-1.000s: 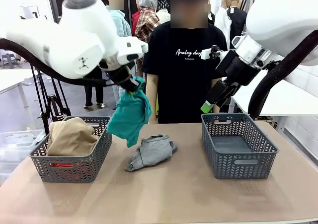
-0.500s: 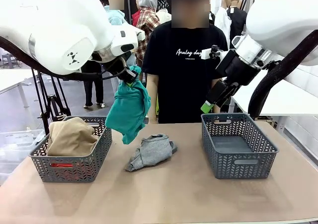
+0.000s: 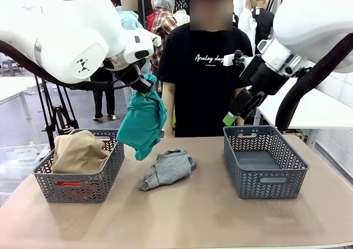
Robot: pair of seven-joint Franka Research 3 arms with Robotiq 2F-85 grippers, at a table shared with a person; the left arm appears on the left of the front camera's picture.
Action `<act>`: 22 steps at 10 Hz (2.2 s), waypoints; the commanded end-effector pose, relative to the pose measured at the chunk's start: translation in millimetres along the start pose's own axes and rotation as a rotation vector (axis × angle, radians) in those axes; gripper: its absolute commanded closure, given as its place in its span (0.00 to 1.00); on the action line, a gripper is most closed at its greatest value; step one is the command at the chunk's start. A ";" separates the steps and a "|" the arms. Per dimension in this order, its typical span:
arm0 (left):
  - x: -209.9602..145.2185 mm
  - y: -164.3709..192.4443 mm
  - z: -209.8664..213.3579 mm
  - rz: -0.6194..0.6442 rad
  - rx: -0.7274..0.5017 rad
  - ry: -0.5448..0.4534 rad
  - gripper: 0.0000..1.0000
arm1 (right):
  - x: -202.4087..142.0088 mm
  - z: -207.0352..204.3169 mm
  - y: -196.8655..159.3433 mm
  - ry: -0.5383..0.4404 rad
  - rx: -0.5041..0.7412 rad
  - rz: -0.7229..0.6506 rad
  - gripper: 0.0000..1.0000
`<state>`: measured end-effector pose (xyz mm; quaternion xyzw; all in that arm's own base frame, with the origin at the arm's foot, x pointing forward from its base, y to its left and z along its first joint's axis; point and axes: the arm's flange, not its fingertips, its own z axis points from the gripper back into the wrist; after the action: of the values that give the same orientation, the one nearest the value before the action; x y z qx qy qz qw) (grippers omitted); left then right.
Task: Sort the tops and bottoms.
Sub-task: Lift clothes from the center of the table with your left hand, then sort the clothes according to human instructions.
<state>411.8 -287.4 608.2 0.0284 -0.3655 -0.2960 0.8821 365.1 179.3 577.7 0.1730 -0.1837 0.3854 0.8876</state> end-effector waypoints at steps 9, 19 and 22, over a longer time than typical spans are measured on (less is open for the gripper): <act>4.0 2.0 2.6 0.004 0.000 0.002 1.00 | 0.4 -0.2 -0.3 0.004 -0.007 0.004 0.00; 4.0 2.0 2.6 0.004 0.000 0.002 1.00 | 0.4 -0.2 -0.3 0.004 -0.007 0.004 0.00; 4.0 2.0 2.6 0.004 0.000 0.002 1.00 | 0.4 -0.2 -0.3 0.004 -0.007 0.004 0.00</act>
<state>411.8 -287.5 608.5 0.0284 -0.3656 -0.2960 0.8820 365.1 179.3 577.7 0.1730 -0.1837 0.3853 0.8876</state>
